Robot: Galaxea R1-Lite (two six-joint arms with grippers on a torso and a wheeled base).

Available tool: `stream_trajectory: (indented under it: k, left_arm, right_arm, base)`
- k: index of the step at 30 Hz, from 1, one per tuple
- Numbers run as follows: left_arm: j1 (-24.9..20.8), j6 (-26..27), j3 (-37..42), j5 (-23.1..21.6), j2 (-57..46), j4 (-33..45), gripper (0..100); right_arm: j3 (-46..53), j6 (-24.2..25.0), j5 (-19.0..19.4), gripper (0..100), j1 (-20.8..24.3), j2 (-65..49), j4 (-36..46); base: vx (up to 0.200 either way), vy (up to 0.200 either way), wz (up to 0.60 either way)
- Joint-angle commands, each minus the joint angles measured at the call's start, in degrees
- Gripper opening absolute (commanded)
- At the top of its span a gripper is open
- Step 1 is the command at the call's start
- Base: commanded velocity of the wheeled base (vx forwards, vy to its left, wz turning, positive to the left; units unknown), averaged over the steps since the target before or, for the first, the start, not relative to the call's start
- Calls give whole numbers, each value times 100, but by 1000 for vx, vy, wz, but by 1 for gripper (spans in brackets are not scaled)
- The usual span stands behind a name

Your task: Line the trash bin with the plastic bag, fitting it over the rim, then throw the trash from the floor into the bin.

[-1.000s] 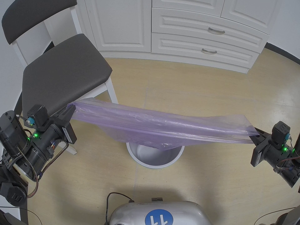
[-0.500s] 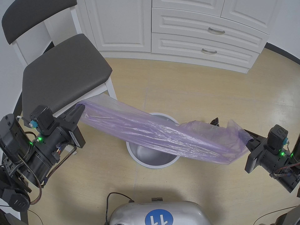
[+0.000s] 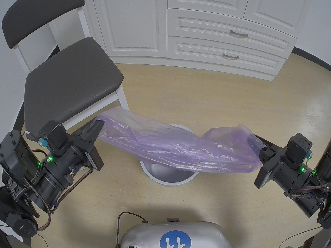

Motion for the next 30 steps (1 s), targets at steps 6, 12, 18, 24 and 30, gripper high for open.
stream_trajectory:
  k: [6, 12, 18, 24, 30]
  left_arm:
    - [-251, 8, 92, 41, 806, -955, 0]
    - [-445, -1, 84, 76, 929, -973, 0]
    - [-726, -19, 75, 76, 938, -973, 0]
    - [-1183, -71, 101, 94, 990, -973, 0]
    - [-1710, -186, 207, 173, 1298, -982, 0]
  right_arm:
    - [3, 273, -62, 0, 629, 1005, -938]
    - [-5, 440, -71, 0, 963, 1128, -982]
    - [-5, 449, -80, 0, 1033, 1198, -991]
    - [-14, 449, -62, 0, 1042, 1321, -1000]
    - [-14, 545, -80, 0, 1147, 1576, -1228]
  base:
    - [0, 0, 0]
    - [0, 0, 0]
    - [0, 0, 0]
    - [0, 0, 0]
    - [0, 0, 0]
